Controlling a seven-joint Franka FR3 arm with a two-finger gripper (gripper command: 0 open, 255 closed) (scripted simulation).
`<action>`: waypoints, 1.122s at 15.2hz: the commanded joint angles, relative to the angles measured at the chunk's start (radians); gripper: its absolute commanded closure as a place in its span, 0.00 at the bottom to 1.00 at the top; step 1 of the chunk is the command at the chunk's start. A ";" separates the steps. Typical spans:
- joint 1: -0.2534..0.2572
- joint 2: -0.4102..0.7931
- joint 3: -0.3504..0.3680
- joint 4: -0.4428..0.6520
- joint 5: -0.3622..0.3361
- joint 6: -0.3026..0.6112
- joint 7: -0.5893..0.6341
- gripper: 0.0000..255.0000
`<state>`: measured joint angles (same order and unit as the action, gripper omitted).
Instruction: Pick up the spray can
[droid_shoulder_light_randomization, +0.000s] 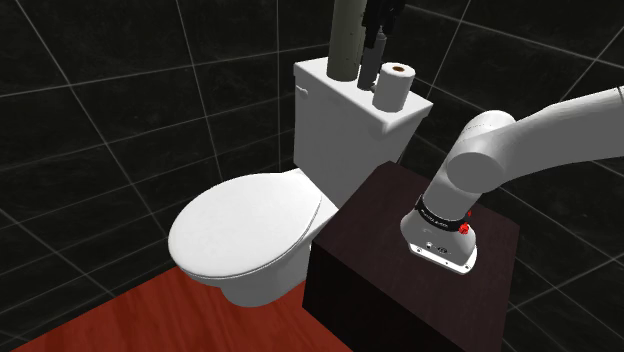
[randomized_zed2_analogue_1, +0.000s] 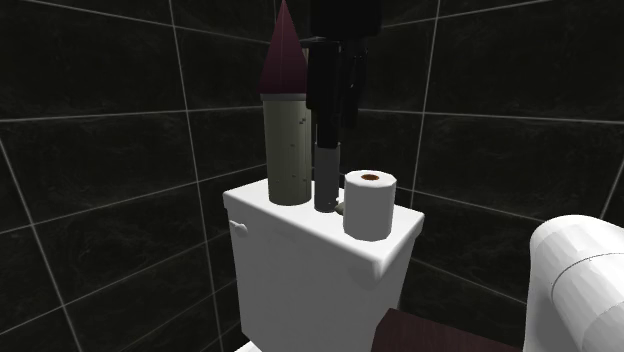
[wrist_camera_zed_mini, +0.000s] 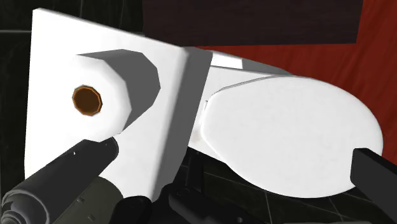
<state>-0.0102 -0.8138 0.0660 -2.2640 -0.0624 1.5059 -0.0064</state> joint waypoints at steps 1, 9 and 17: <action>0.000 0.000 0.000 0.000 0.000 0.000 0.000 0.00; -0.003 0.056 -0.272 0.014 -0.037 0.109 -0.288 0.00; 0.043 0.238 -0.555 0.138 0.012 0.190 -0.595 0.00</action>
<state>0.0235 -0.6074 -0.4483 -2.1491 -0.0624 1.6871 -0.5541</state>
